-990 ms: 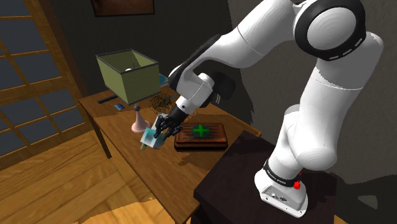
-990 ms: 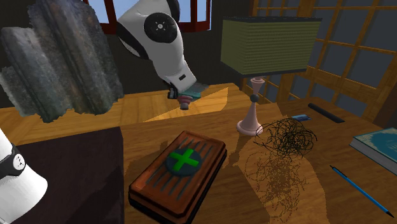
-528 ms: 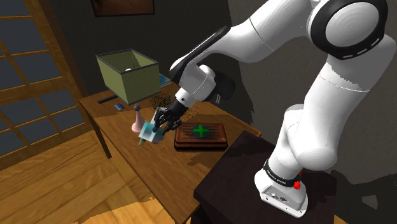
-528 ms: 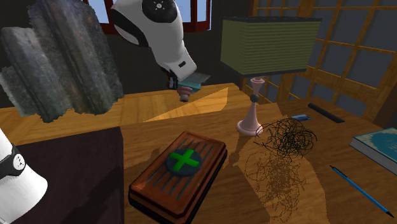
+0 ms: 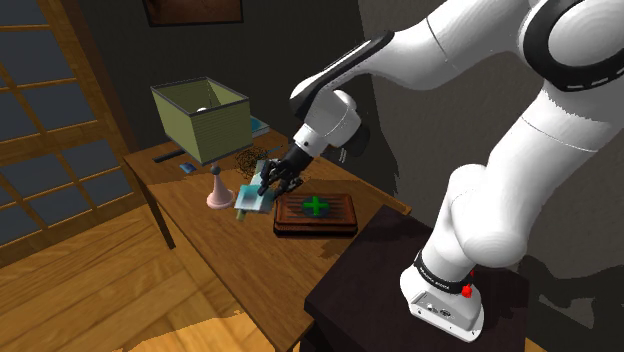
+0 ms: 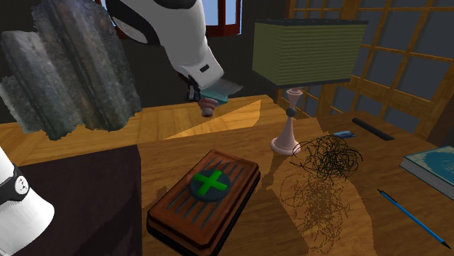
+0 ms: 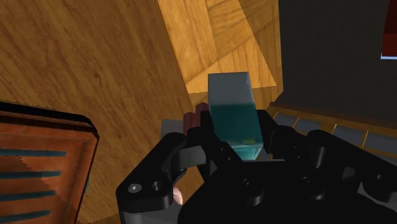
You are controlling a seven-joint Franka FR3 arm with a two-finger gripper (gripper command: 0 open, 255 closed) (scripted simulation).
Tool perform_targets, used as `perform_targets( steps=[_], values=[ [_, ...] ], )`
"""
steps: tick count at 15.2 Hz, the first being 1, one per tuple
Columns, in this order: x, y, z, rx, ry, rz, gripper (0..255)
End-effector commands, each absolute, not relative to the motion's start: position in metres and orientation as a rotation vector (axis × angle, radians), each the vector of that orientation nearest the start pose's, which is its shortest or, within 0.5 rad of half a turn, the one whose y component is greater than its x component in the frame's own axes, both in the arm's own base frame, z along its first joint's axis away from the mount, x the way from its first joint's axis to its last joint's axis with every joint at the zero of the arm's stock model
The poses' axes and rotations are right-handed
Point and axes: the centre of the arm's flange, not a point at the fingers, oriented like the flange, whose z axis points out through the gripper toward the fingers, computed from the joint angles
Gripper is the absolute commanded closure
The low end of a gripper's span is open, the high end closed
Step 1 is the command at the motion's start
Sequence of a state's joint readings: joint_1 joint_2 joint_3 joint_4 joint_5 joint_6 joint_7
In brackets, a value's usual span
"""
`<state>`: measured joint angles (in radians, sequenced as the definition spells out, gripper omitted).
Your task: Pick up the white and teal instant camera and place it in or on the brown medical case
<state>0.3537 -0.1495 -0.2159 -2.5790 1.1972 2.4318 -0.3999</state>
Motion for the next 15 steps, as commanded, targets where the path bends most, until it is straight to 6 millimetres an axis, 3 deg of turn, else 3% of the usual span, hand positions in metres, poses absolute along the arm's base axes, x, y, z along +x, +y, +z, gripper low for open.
perform_targets(
  steps=[1, 14, 15],
  values=[
    [0.422, 0.041, 0.318, -2.312, 0.492, -0.107, 255],
    [0.358, -0.116, 0.339, -2.312, 0.492, -0.107, 255],
    [0.358, -0.116, 0.333, -2.312, 0.492, -0.107, 255]
  ],
)
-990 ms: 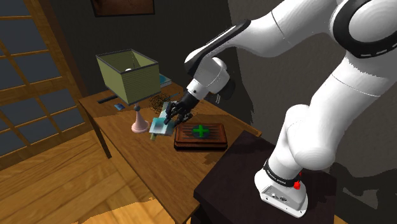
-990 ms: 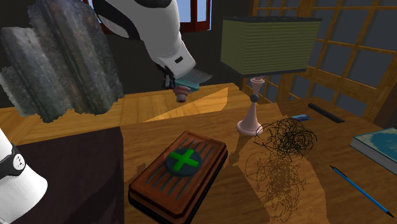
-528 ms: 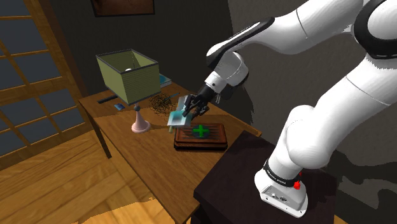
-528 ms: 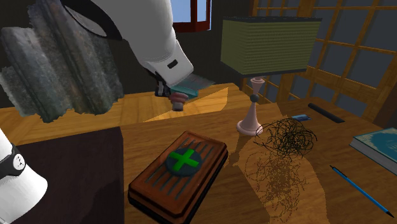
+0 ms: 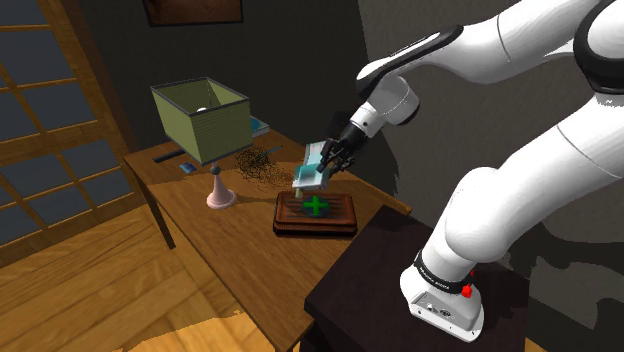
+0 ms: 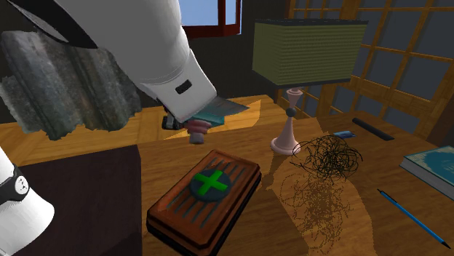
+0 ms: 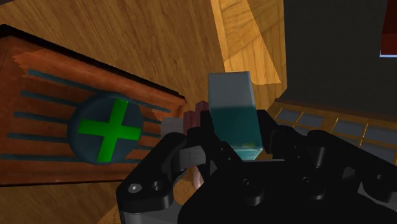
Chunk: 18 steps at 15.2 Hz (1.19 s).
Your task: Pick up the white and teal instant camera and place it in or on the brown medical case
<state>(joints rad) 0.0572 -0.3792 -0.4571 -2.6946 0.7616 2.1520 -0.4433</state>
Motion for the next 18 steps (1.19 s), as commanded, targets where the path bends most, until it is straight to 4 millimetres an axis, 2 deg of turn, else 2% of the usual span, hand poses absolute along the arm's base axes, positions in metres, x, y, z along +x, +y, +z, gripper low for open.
perform_targets(
  steps=[1, 18],
  values=[
    [0.358, -0.116, 0.328, -2.312, 0.492, -0.107, 255],
    [0.358, -0.116, 0.239, -2.312, 0.492, -0.107, 255]
  ],
)
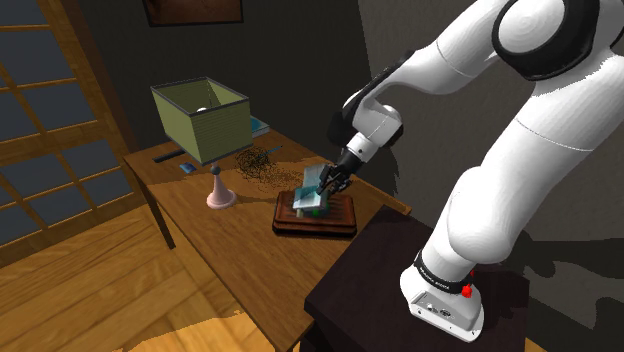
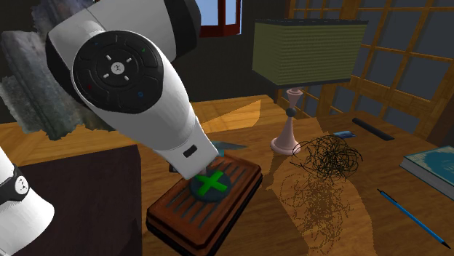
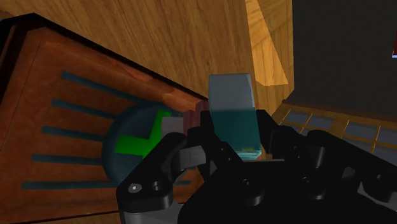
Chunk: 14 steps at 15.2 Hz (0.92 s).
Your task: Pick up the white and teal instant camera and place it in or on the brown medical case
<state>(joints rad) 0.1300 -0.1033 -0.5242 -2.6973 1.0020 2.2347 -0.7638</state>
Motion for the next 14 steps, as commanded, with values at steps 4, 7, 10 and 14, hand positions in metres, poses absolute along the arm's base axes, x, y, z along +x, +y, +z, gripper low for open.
perform_targets(
  steps=[4, 7, 10, 14],
  values=[
    [0.3579, -0.1161, 0.2386, -2.312, 0.492, -0.107, 255],
    [0.3579, -0.1161, 0.2386, -2.312, 0.492, -0.107, 255],
    [0.3579, -0.1161, 0.2387, -2.312, 0.492, -0.107, 0],
    [0.3579, -0.1161, 0.2387, -2.312, 0.492, -0.107, 0]
  ],
)
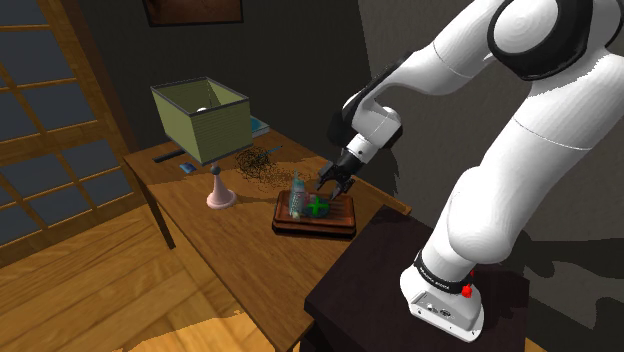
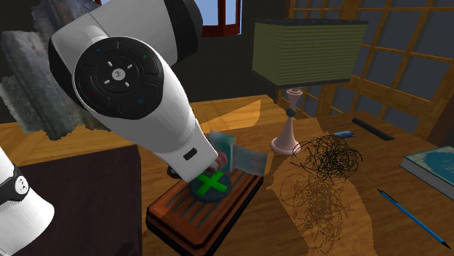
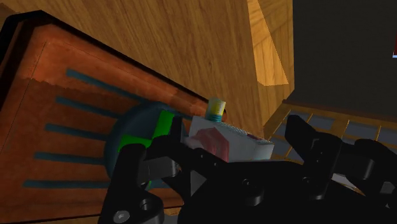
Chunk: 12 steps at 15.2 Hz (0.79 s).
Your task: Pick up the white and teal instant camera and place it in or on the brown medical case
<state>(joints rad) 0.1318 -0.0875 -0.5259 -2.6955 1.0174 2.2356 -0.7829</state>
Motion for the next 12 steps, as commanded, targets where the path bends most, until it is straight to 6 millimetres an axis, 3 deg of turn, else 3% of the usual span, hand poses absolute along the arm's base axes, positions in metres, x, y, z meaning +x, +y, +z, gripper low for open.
perform_targets(
  steps=[1, 4, 12],
  values=[
    [0.355, -0.125, 0.248, -2.312, 0.492, -0.107, 0],
    [0.347, -0.149, 0.274, -2.312, 0.492, -0.107, 0],
    [0.347, -0.149, 0.274, -2.312, 0.492, -0.107, 0]
  ],
)
